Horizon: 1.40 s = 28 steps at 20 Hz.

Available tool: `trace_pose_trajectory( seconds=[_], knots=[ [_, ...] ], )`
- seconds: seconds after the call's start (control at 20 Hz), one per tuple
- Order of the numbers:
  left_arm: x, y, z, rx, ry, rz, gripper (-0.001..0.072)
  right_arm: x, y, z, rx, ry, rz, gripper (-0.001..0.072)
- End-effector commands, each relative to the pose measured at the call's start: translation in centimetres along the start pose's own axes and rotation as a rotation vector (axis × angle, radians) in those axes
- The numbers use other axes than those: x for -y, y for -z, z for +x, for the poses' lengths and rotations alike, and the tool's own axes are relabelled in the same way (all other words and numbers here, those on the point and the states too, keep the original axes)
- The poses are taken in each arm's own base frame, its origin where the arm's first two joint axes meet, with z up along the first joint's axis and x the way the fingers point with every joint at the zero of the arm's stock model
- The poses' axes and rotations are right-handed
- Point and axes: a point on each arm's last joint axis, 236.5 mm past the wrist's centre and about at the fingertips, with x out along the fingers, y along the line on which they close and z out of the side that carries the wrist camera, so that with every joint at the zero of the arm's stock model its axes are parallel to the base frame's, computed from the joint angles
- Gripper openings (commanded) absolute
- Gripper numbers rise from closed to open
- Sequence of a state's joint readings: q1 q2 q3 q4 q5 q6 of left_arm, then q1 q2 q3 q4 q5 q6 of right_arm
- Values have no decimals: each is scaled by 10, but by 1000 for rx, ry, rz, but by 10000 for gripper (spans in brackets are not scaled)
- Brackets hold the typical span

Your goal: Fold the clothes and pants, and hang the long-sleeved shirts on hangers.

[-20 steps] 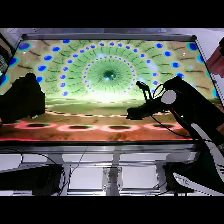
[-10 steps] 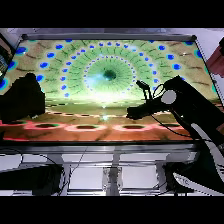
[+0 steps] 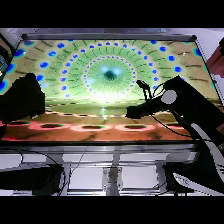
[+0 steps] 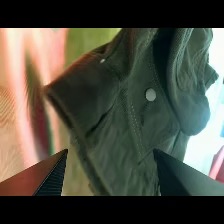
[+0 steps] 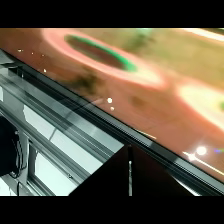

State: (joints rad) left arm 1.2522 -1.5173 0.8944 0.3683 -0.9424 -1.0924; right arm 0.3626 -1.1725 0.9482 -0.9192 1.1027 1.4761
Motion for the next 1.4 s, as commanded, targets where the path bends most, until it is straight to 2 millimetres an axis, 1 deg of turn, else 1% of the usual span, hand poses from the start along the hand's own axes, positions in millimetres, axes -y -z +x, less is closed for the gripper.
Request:
trace_pose_trajectory(
  seconds=[0.0,0.3,0.45,0.5,0.55,0.7,0.75,0.8,0.85,0.9,0.95,1.0,1.05,1.1,1.15,1.2,1.25,1.3,1.35],
  knots=[
    [4,-5,17,38,-11,-19,525,-2,-1,-1,2,-7,1,22],
    [-8,-25,15,120,-52,-34,525,-3,-1,-1,4,-10,4,22],
    [-16,-24,20,107,-63,-46,518,-7,-4,-1,15,-28,13,22],
    [-19,-23,22,103,-66,-50,468,-7,-5,-1,22,-29,14,22],
    [-21,-22,24,100,-68,-53,443,-7,-6,-1,23,-29,14,22],
    [-23,-27,25,121,-81,-50,252,-7,-6,-1,24,-28,14,22],
    [-22,-32,25,137,-85,-45,217,-8,-6,-1,24,-29,14,22],
    [-20,-35,24,143,-84,-39,209,-8,-6,-1,24,-29,14,22],
    [-18,-37,23,148,-80,-35,153,-7,-6,-1,24,-29,14,22],
    [-15,-39,23,152,-76,-30,146,-7,-6,-1,24,-29,14,22],
    [-11,-41,22,154,-71,-22,56,-8,-6,-1,24,-29,14,22],
    [-4,-41,21,150,-60,-7,19,-8,-6,-1,25,-32,16,22],
    [5,-40,20,140,-43,7,18,-10,-6,-1,26,-39,20,22],
    [24,-36,20,116,-10,41,18,-12,-7,-1,27,-46,23,22],
    [50,-32,18,91,38,81,18,-13,-7,-1,27,-52,26,22],
    [88,-26,14,59,112,126,17,-13,-7,-1,27,-53,26,22],
    [139,-14,7,16,217,188,17,-14,-7,-1,27,-56,27,22],
    [193,4,-5,-27,317,271,16,-15,-8,-2,30,-56,24,22],
    [250,30,-21,-78,409,375,16,-17,-10,-4,34,-59,19,22]
  ],
)
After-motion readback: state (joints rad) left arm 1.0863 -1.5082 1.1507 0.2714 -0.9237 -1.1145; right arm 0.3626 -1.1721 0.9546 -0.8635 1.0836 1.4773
